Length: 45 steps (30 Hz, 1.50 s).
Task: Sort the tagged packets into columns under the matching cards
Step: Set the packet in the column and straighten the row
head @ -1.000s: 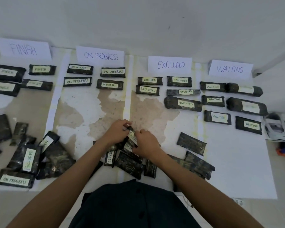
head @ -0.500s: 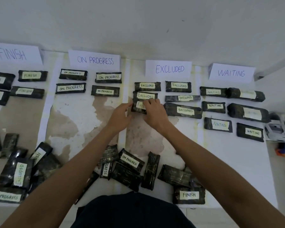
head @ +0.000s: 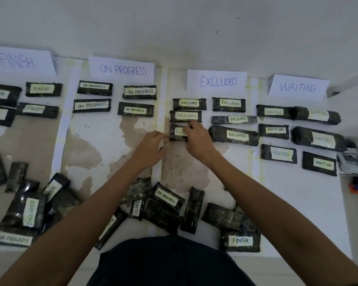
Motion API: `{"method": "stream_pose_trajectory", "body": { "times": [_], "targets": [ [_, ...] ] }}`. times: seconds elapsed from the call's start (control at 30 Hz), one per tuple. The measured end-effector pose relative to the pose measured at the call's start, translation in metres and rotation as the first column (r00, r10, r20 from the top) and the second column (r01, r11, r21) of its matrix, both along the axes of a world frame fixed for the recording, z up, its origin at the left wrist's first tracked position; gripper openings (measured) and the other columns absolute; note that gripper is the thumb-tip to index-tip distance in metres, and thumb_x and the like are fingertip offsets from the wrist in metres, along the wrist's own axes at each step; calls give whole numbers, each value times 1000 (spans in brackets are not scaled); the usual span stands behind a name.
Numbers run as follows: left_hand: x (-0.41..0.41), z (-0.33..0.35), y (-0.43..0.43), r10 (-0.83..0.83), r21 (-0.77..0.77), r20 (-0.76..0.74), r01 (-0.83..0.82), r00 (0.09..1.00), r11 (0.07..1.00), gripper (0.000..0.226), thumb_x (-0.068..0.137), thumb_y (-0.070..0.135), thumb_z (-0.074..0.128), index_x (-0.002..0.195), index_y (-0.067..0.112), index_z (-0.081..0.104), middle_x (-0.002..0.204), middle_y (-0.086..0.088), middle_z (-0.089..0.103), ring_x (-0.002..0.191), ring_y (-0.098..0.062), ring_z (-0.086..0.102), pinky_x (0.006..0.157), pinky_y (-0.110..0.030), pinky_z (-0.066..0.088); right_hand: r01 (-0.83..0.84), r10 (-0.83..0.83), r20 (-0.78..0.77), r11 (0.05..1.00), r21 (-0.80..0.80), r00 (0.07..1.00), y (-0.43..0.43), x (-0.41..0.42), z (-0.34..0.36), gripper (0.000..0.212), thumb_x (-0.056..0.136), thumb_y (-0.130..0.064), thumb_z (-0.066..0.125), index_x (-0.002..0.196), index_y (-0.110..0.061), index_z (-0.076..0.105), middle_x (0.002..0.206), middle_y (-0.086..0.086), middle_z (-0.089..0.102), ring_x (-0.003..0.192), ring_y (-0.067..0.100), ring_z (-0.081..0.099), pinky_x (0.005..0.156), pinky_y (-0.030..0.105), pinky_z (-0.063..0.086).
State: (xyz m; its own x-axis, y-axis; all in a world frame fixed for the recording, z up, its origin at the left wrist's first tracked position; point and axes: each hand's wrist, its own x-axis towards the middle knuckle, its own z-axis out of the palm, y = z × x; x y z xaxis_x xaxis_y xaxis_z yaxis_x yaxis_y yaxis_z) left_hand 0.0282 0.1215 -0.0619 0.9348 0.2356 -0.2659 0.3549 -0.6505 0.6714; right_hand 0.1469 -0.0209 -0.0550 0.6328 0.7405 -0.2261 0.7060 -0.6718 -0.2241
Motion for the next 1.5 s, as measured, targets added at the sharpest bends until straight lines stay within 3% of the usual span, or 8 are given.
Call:
{"method": "stream_pose_trajectory", "body": {
  "times": [0.17, 0.47, 0.6, 0.8, 1.07, 1.17, 1.27, 1.5],
  "targets": [
    [-42, 22, 2, 12, -58, -116, -19, 993, 998, 37, 84, 13, 59, 121, 16, 57, 107, -2, 53, 101, -19, 54, 91, -33, 45, -7, 9, -46, 999, 38, 999, -1, -31, 15, 46, 76, -5, 60, 121, -6, 54, 127, 16, 47, 115, 34, 46, 93, 42, 40],
    [-158, 11, -4, -22, 289, -318, 119, 948, 950, 67, 78, 37, 65, 137, 21, 39, 122, -9, 47, 109, -25, 45, 88, -34, 45, -79, 112, -399, 992, 99, 910, -7, -130, 19, 44, 82, -12, 59, 125, -13, 52, 126, 9, 48, 111, 28, 49, 93, 41, 45],
    [-162, 26, 0, 268, 6, -133, -270, 954, 963, 41, 90, 18, 54, 130, 14, 50, 113, -6, 62, 94, -17, 56, 77, -27, 43, 95, 19, -547, 979, 180, 837, -10, -150, 25, 36, 86, -17, 60, 121, -14, 56, 121, 8, 55, 106, 21, 54, 87, 27, 44],
    [-152, 53, 6, 503, -411, -211, -543, 838, 732, 39, 90, 0, 44, 125, 15, 56, 110, -5, 63, 91, -18, 60, 76, -30, 49, 316, -62, -694, 916, 245, 718, -8, -162, 40, 31, 85, -10, 59, 116, -15, 59, 103, -1, 61, 77, 4, 56, 65, 8, 40],
    [-164, 57, 3, 546, -562, -261, -585, 796, 585, 53, 86, -5, 49, 133, 19, 43, 102, -15, 62, 84, -21, 64, 63, -29, 57, 328, -83, -653, 908, 262, 752, 10, -178, 51, 41, 82, -13, 64, 122, -12, 55, 113, 5, 58, 93, 15, 57, 76, 11, 47],
    [-164, 60, 6, 479, -514, -230, -524, 847, 680, 47, 87, -7, 47, 128, 16, 50, 96, -7, 63, 82, -15, 64, 59, -22, 55, 142, -19, -382, 944, 298, 924, 16, -180, 47, 59, 76, -11, 66, 132, -16, 47, 133, 10, 41, 118, 28, 45, 99, 40, 45],
    [-161, 61, 13, 383, -406, -181, -423, 906, 810, 42, 88, -4, 46, 122, 17, 58, 103, 0, 63, 97, -15, 61, 75, -28, 53, -179, 200, -76, 958, 226, 977, 18, -174, 51, 57, 76, -6, 64, 131, -16, 50, 140, 13, 42, 123, 35, 39, 97, 49, 39],
    [-130, 59, 8, 267, -373, -166, -311, 949, 874, 39, 89, -1, 44, 121, 17, 59, 111, -6, 62, 92, -17, 61, 73, -28, 54, -369, 366, 41, 923, 107, 930, 1, -144, 53, 48, 75, -17, 70, 121, -10, 57, 115, 13, 59, 102, 32, 52, 83, 43, 47]
  ]
}}
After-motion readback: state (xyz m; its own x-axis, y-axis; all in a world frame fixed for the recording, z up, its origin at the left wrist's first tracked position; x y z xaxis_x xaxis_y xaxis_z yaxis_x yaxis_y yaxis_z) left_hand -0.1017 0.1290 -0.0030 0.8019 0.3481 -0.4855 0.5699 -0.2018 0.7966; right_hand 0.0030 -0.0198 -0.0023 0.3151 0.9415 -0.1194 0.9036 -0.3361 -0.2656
